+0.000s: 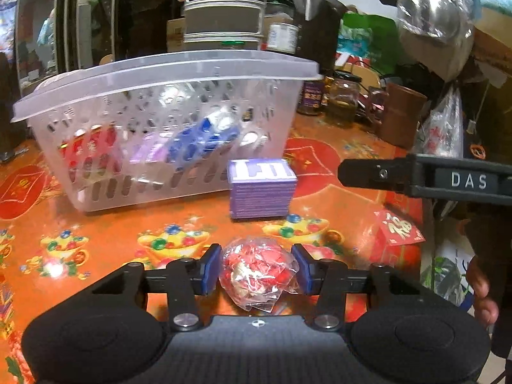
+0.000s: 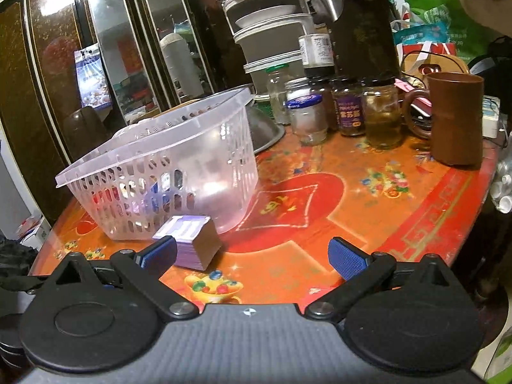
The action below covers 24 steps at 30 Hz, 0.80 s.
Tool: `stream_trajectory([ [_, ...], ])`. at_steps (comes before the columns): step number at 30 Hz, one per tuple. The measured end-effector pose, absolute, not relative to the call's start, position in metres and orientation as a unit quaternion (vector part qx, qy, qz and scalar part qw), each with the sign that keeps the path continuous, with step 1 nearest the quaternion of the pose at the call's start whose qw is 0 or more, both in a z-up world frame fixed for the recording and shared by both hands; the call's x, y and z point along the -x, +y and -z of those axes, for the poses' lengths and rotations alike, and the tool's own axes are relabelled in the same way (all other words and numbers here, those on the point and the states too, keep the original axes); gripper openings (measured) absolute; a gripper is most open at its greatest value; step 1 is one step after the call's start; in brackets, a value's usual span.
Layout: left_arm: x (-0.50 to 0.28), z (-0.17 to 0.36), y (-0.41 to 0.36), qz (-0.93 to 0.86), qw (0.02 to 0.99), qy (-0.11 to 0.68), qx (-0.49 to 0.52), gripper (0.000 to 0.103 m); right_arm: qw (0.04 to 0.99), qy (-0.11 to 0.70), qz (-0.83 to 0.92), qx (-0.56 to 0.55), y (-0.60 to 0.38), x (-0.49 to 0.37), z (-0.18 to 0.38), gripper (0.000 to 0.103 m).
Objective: Organize objects
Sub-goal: 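Grasp the red cellophane-wrapped candy ball with the left tool while the right tool approaches the purple Lu box, then grasp the purple Lu box with the right tool while the left tool holds the candy ball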
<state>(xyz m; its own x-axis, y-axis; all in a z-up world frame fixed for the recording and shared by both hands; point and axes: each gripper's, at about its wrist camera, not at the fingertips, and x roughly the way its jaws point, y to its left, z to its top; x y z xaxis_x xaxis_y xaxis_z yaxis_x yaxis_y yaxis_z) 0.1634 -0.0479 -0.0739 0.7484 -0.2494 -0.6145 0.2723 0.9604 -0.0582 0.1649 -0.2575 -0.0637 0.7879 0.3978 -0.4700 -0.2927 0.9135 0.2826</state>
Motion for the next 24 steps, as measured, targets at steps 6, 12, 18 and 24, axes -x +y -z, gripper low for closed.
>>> stream_trajectory([
  [6, -0.160, 0.068, -0.015, 0.103, 0.943, 0.316, -0.008, 0.051, 0.936, 0.282, -0.187, -0.093, -0.238, -0.170, 0.067, 0.103],
  [12, -0.159, 0.069, 0.034, 0.023, 0.956, 0.290, 0.033, 0.051, 0.924, 0.319, -0.200, -0.068, -0.198, -0.189, 0.076, 0.103],
  [18, -0.156, 0.066, 0.050, 0.008, 0.962, 0.268, 0.052, 0.051, 0.926, 0.318, -0.205, -0.019, -0.164, -0.202, 0.078, 0.095],
  [24, -0.153, 0.067, 0.047, 0.020, 0.964, 0.262, 0.051, 0.051, 0.926, 0.319, -0.199, -0.003, -0.155, -0.207, 0.080, 0.088],
])
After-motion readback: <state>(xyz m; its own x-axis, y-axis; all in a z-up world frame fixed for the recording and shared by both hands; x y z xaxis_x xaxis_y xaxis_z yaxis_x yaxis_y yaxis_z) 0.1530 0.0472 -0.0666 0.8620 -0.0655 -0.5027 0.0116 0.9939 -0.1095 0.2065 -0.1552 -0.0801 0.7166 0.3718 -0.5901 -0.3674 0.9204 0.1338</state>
